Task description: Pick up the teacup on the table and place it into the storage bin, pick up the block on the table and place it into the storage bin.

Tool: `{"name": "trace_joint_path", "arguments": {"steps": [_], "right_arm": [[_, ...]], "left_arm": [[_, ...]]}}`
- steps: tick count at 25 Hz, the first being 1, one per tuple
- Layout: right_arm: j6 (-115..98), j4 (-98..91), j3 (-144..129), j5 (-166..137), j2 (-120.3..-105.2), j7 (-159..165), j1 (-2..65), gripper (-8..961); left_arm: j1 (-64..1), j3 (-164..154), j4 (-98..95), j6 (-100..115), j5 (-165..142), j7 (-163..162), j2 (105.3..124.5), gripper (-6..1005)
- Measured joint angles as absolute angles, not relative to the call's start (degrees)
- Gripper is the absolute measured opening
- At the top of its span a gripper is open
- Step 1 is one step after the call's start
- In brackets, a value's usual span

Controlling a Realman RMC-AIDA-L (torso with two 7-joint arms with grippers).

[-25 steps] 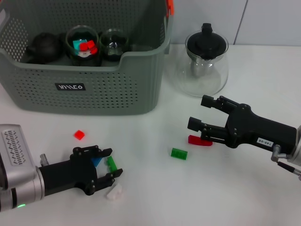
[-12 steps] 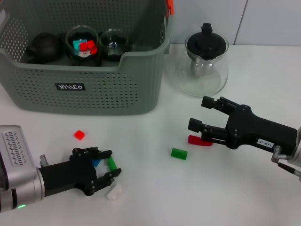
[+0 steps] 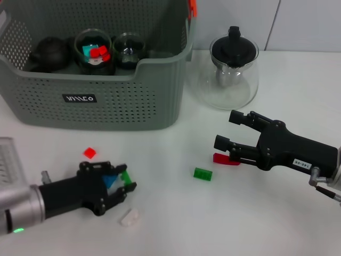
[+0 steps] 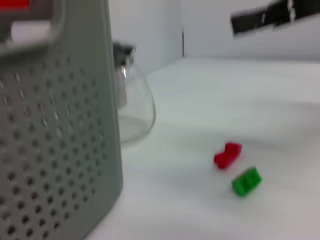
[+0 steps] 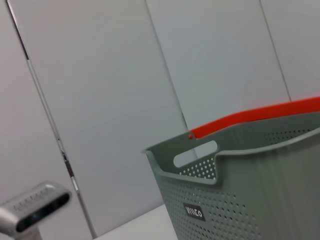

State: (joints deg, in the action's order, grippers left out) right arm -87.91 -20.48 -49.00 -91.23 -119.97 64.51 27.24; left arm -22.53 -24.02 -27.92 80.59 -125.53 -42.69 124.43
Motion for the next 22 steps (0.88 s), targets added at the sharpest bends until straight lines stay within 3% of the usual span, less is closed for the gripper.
{"name": "trace_joint_path", "arguments": {"steps": [5,8,9,12,22], "right_arm": [[-87.91,-20.47,-48.96,-91.11,-119.94,64.51,27.25,945],[-87.91,-20.48,-48.95,-90.96,-119.9,64.51,27.37,945],[-87.89,-20.47,-48.95,-90.94,-119.9,64.51,27.42,945],[-87.86,-20.47,-48.95,-90.93,-119.93,64.51,27.6,945],[-87.86,-20.51,-48.96,-90.9,-120.0,64.3,27.78,945]], "left_arm": [[-21.96,-16.07,-33.29,94.69,-125.21,-46.89,123.1,406],[-22.45,-11.62,-34.46,103.33,-124.43,-51.28,120.61,406],[-23.66,-8.12,-35.15,109.11,-124.07,-55.07,118.84,406],[-24.83,-5.74,-36.15,112.14,-123.3,-58.48,118.01,406],[-37.63,-5.15,-45.19,108.7,-111.03,-86.22,114.95,430]]}}
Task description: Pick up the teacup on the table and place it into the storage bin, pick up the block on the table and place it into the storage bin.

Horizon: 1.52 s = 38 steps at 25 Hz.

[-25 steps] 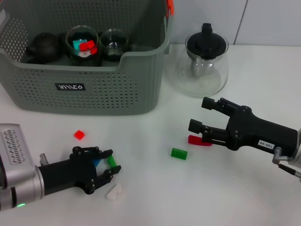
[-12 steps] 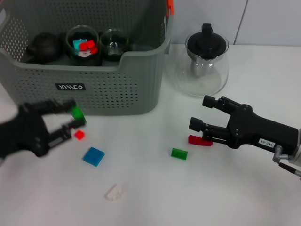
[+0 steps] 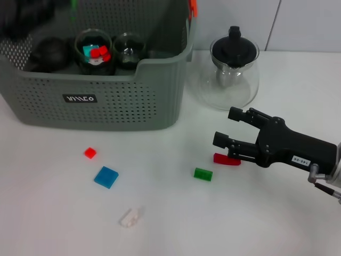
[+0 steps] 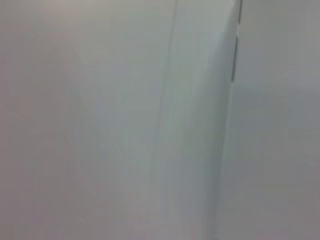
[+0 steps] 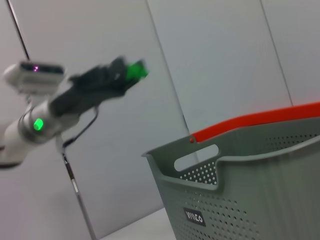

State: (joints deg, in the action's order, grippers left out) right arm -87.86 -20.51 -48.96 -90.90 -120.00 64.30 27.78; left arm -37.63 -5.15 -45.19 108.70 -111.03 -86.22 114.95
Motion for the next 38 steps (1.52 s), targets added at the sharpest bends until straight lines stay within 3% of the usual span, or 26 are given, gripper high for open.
{"name": "trace_joint_path", "arguments": {"steps": [8,16,20,27,38], "right_arm": [[-87.96,-20.48,-48.95,-90.91,-120.06,64.09,27.77,945],[-87.98,-20.47,-49.01,-90.88,-120.06,63.99,27.84,945],[-88.0,-20.47,-49.01,-90.87,-120.06,63.98,27.86,945],[-88.0,-20.47,-48.95,-90.87,-120.06,63.98,27.81,945],[-87.93,-20.47,-48.95,-90.88,-120.14,63.89,27.92,945]], "left_arm": [[-42.62,-25.57,-53.87,83.23,-114.16,-94.7,113.92,459],[-43.13,-41.61,-55.32,59.94,-127.85,-102.38,115.75,488],[-43.29,-45.1,-55.04,51.28,-132.78,-105.21,117.82,502],[-43.63,-48.27,-55.0,45.35,-135.91,-107.43,119.57,527],[-39.65,-46.16,-61.17,54.32,-125.53,-113.62,119.1,547]]}}
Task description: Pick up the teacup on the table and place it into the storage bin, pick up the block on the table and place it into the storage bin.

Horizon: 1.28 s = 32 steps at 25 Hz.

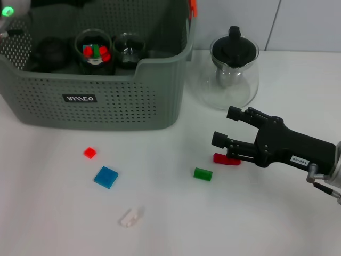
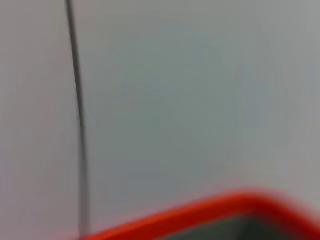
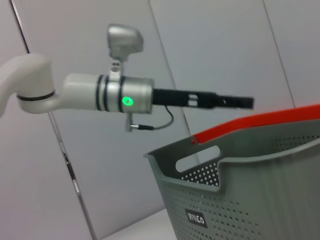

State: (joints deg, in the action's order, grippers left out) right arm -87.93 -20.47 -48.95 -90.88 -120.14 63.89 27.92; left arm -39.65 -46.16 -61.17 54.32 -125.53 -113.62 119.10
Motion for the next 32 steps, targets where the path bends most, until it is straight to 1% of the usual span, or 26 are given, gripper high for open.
{"name": "trace_joint_path", "arguments": {"steps": [2,3,5,7,13,17,23,29,32], "right_arm": [[-87.94,-20.46,-48.96,-90.88,-120.15,63.89,27.86,945],[-87.94,-20.47,-48.95,-90.88,-120.14,63.89,27.83,945],[-87.94,-20.47,-48.97,-90.88,-120.15,63.89,27.8,945],[-87.94,-20.47,-48.99,-90.88,-120.15,63.89,27.79,945],[-87.97,-20.47,-49.13,-91.01,-120.15,63.9,27.78,945],[-87.98,-20.48,-49.28,-90.96,-120.15,64.03,27.55,945],[-88.01,-20.48,-49.28,-90.93,-120.14,64.22,27.44,945],[-87.91,-20.11,-49.4,-91.23,-120.15,64.38,27.69,945],[-87.72,-19.97,-49.29,-91.24,-120.15,64.24,27.61,944]], "left_arm": [[-38.11,-42.44,-62.98,61.19,-118.33,-114.63,119.08,546],[-38.11,-42.44,-62.98,61.19,-118.33,-114.63,119.08,545],[-34.4,-35.97,-63.27,73.52,-105.3,-115.32,119.09,544],[-32.65,-34.12,-63.2,77.33,-101.88,-116.74,119.09,543],[-26.49,-28.4,-63.7,88.35,-104.64,-121.24,119.56,539],[-24.52,-25.22,-63.48,94.8,-105.92,-118.97,119.91,537],[-20.48,-19.01,-57.61,110.2,-110.02,-98.64,120.64,533],[-18.91,-19.55,-52.97,106.05,-124.77,-79.47,122.55,529],[-19.4,-19.54,-46.35,101.68,-128.91,-72.31,122.41,527]]}}
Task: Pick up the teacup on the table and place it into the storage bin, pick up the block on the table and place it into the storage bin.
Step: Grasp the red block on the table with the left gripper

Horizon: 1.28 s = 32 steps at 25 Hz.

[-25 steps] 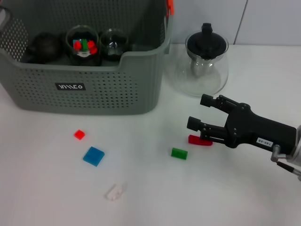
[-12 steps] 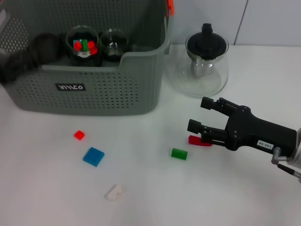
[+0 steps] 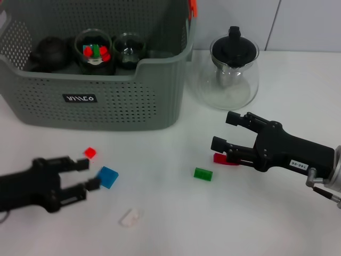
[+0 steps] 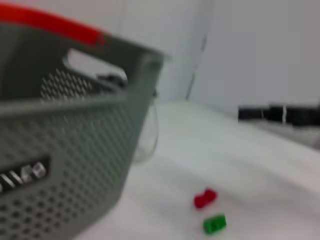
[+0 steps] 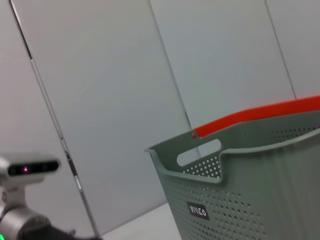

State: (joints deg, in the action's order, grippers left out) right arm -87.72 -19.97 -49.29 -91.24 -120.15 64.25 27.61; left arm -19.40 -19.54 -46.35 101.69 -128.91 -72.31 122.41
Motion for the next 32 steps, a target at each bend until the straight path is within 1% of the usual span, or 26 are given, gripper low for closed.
{"name": "trace_joint_path", "arguments": {"steps": [3,7,9,14,20,23,32], "right_arm": [[-87.52,-19.95,-49.33,-91.24,-120.15,64.27,27.6,944],[-87.48,-19.87,-49.43,-91.24,-120.15,64.37,27.61,944],[-87.46,-19.8,-49.38,-91.23,-120.15,64.38,27.54,944],[-87.39,-19.78,-49.26,-91.23,-120.15,64.41,27.51,944],[-87.36,-19.77,-49.25,-91.23,-120.15,64.42,27.38,944],[-87.39,-19.74,-49.17,-91.23,-120.14,64.43,27.32,944],[-87.52,-19.69,-49.04,-91.09,-120.15,64.43,27.24,944]], "left_arm": [[-19.63,-19.52,-42.07,98.13,-130.18,-65.57,122.57,525],[-19.64,-19.18,-40.16,92.33,-129.93,-58.79,123.92,522],[-19.6,-18.77,-39.35,89.37,-129.27,-57.03,124.22,521],[-20.05,-18.27,-36.44,80.62,-125.11,-56.29,124.27,518],[-20.52,-18.28,-34.35,76.34,-121.4,-54.54,124.34,514],[-20.95,-18.28,-33.07,74.95,-121.14,-52.91,124.42,425],[-22.29,-18.28,-31.19,71.14,-121.14,-52.47,124.42,398]]}}
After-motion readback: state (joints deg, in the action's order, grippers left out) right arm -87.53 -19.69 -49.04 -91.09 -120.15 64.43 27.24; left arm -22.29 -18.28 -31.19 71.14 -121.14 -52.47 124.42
